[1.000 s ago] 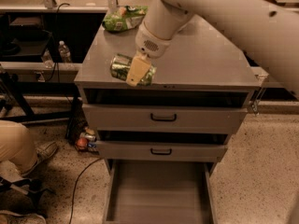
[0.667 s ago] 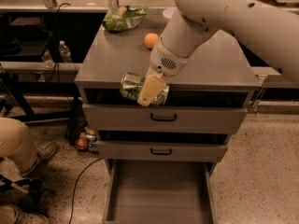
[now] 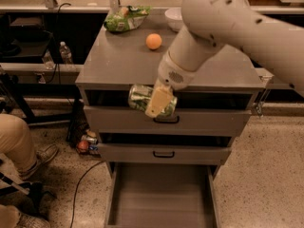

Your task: Place green can into bottom drawer

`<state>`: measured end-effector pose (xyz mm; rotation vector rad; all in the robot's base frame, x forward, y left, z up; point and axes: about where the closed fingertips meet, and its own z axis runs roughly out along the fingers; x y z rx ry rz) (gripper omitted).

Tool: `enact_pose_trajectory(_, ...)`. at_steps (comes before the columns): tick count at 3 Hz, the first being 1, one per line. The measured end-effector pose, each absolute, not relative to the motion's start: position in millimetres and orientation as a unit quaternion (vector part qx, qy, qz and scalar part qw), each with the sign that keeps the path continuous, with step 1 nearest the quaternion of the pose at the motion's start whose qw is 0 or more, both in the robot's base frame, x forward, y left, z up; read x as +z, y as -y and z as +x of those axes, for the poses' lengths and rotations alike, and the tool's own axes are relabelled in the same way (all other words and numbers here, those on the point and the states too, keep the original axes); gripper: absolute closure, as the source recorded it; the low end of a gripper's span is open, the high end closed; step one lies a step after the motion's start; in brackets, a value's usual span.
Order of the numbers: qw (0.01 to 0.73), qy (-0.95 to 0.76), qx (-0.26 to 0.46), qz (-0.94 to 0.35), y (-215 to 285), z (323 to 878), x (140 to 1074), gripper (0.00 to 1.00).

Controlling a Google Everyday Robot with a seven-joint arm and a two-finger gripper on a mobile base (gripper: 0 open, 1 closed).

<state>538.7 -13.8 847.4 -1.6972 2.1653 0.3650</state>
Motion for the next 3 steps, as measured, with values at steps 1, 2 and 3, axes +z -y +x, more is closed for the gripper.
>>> enact_pose_trajectory(1, 0.168, -0.790, 0.138, -0.574, 38.0, 516.1, 786.5, 1.00)
enact_pose_trajectory(2, 0.144, -0.818, 0.158, -0.535, 57.2, 492.7, 714.5, 1.00)
enact_pose_trajectory(3, 0.125, -0.848, 0.181, -0.482, 64.1, 469.6, 645.6, 1.00)
